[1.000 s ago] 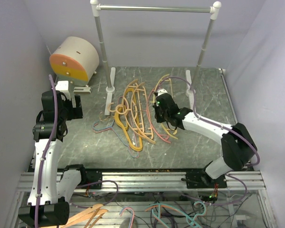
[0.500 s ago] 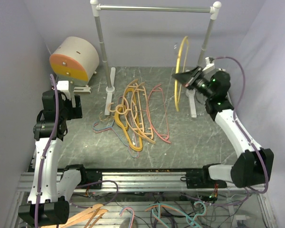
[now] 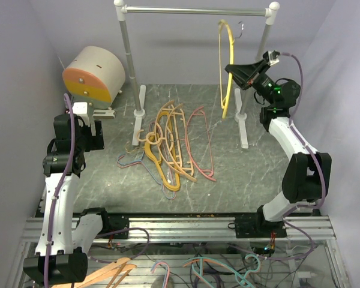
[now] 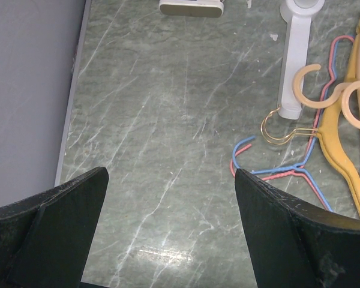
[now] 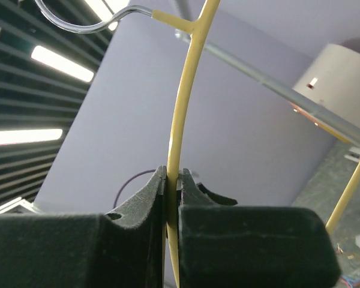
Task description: Organize the hangers
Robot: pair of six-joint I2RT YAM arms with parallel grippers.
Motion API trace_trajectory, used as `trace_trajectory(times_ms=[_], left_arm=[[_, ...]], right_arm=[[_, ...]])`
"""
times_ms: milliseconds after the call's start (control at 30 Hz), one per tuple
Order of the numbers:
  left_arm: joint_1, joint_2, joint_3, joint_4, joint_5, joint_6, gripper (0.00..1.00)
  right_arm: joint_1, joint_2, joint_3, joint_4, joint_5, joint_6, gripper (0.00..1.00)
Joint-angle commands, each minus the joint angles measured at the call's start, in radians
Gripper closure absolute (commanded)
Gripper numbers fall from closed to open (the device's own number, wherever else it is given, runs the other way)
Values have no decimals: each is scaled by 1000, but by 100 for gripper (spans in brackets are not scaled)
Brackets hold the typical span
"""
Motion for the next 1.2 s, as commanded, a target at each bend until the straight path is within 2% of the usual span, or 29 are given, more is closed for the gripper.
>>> trace_trajectory(times_ms=[0, 267, 400, 533, 700, 1167], left_arm=[[4, 0, -9, 34, 20, 14, 1], [1, -5, -12, 31, 18, 17, 1], [-1, -4, -12, 31, 19, 19, 1], [-2, -3, -11, 31, 20, 19, 1], [-4, 2, -14, 32, 22, 22, 1], [-5, 1, -17, 34, 21, 26, 1]], right_arm=[[-18, -8, 127, 136, -13, 80, 100], [-35, 27, 207, 38, 2, 58, 100], [-43, 75, 222, 69, 8, 109, 100], [-50, 93, 265, -13, 14, 69, 100], [-60, 124, 319, -38, 13, 66, 100], [-103, 147, 263, -50, 28, 159, 100]])
